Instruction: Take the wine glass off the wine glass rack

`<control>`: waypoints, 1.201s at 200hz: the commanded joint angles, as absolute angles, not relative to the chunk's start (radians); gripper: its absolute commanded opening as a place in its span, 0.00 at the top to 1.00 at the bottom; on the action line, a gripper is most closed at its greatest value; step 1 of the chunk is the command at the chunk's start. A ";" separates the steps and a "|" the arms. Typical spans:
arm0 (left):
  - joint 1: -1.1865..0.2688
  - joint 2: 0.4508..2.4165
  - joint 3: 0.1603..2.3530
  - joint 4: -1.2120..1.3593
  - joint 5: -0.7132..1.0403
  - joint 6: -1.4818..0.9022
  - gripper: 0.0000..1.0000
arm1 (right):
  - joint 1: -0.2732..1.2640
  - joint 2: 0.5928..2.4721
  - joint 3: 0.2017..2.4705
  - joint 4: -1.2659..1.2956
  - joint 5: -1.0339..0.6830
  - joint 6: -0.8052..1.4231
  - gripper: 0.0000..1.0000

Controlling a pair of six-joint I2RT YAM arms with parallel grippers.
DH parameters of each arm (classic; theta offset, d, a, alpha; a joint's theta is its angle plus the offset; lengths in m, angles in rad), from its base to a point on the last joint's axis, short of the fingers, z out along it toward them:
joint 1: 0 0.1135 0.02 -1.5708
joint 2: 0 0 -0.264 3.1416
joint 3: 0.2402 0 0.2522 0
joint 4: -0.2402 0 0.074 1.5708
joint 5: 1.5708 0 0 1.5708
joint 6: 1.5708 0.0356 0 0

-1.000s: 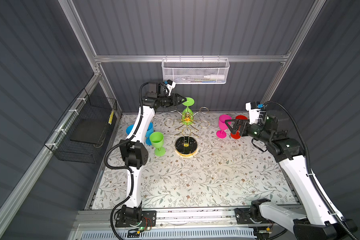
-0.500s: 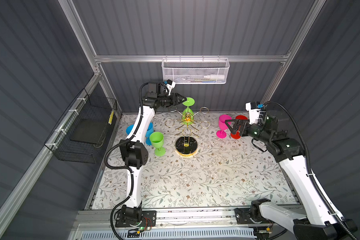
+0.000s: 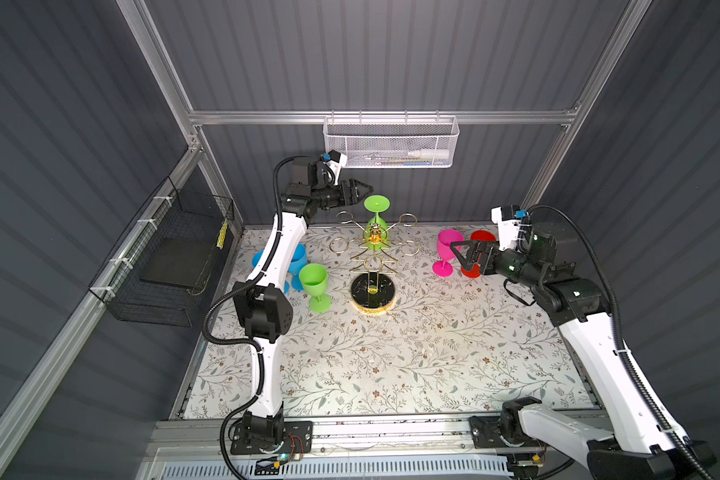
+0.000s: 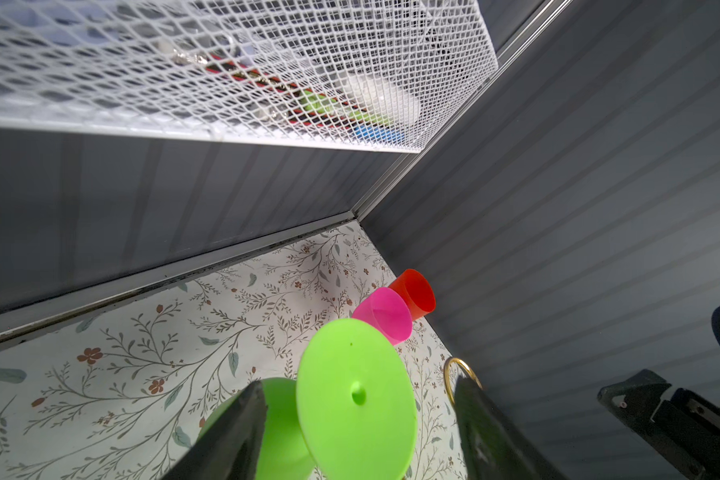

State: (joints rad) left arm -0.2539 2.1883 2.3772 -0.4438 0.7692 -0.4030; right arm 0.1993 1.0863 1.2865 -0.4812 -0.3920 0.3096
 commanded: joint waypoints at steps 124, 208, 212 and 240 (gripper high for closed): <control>-0.265 2.312 2.551 -0.578 0.785 -0.265 0.46 | 0.201 1.048 1.277 -0.540 -0.364 0.294 0.01; -0.272 2.305 2.555 -0.626 0.757 -0.210 0.63 | 0.201 1.040 1.280 -0.548 -0.356 0.295 0.01; -0.273 2.306 2.557 -0.632 0.755 -0.205 0.64 | 0.201 1.040 1.279 -0.549 -0.356 0.295 0.01; -0.273 2.304 2.559 -0.652 0.751 -0.188 0.75 | 0.201 1.039 1.279 -0.551 -0.354 0.295 0.01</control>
